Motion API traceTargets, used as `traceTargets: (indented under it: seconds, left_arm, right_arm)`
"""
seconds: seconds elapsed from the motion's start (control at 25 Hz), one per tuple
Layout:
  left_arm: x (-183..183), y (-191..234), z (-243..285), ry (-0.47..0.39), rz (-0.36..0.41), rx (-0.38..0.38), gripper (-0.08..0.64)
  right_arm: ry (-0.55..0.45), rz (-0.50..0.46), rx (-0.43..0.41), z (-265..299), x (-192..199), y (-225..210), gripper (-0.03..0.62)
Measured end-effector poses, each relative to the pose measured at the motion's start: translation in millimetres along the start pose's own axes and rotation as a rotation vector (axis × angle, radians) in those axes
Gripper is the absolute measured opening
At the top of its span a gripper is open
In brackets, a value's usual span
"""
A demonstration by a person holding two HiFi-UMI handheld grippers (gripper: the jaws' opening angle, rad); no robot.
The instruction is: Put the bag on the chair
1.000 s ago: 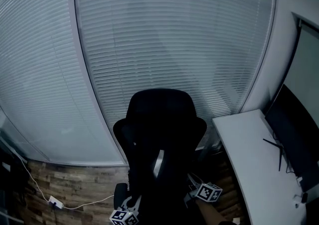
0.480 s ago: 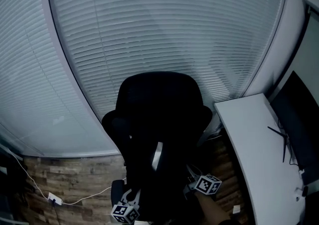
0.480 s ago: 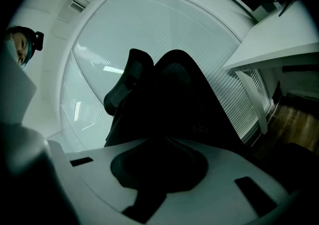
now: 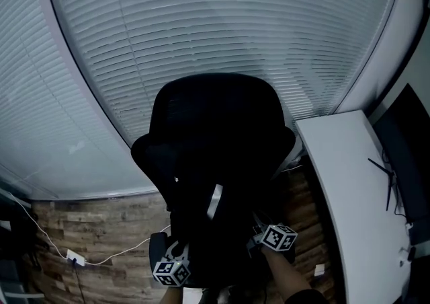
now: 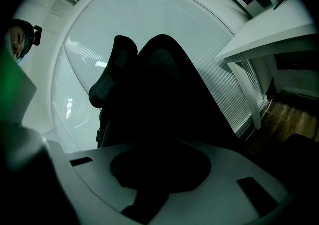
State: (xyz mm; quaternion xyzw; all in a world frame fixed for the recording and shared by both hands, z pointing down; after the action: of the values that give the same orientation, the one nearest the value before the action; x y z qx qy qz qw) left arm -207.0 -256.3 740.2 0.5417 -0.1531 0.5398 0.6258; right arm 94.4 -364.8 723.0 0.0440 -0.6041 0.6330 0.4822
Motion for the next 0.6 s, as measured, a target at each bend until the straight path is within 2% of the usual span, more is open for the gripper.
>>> traceTargets:
  seconds: [0.16, 0.36, 0.52, 0.6]
  left_arm:
    - [6, 13, 4, 0.006, -0.038, -0.037, 0.023]
    - [2, 22, 5, 0.012, -0.048, -0.078, 0.032]
    - [0, 20, 4, 0.011, -0.064, -0.094, 0.088]
    - [-2, 17, 3, 0.011, -0.07, -0.089, 0.139]
  right_arm:
    - [0.006, 0.002, -0.019, 3, 7, -5, 0.057]
    - [-0.001, -0.039, -0.007, 5, 4, -5, 0.06]
    - [0.002, -0.063, 0.011, 1, 2, -6, 0.078]
    - [0.004, -0.076, 0.023, -3, 0, -8, 0.095]
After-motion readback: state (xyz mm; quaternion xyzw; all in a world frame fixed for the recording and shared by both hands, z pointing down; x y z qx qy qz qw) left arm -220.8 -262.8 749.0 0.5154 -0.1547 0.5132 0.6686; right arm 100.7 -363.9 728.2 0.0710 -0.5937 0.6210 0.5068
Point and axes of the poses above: the fingertips, and each gripper's own axes: z forward along the fingers, y to its left, x out of its underside, the point moved 8 cm from there along -z, backward along the fingers, and after that the axes turned 1 degree about -y, right-handed, at the moved point
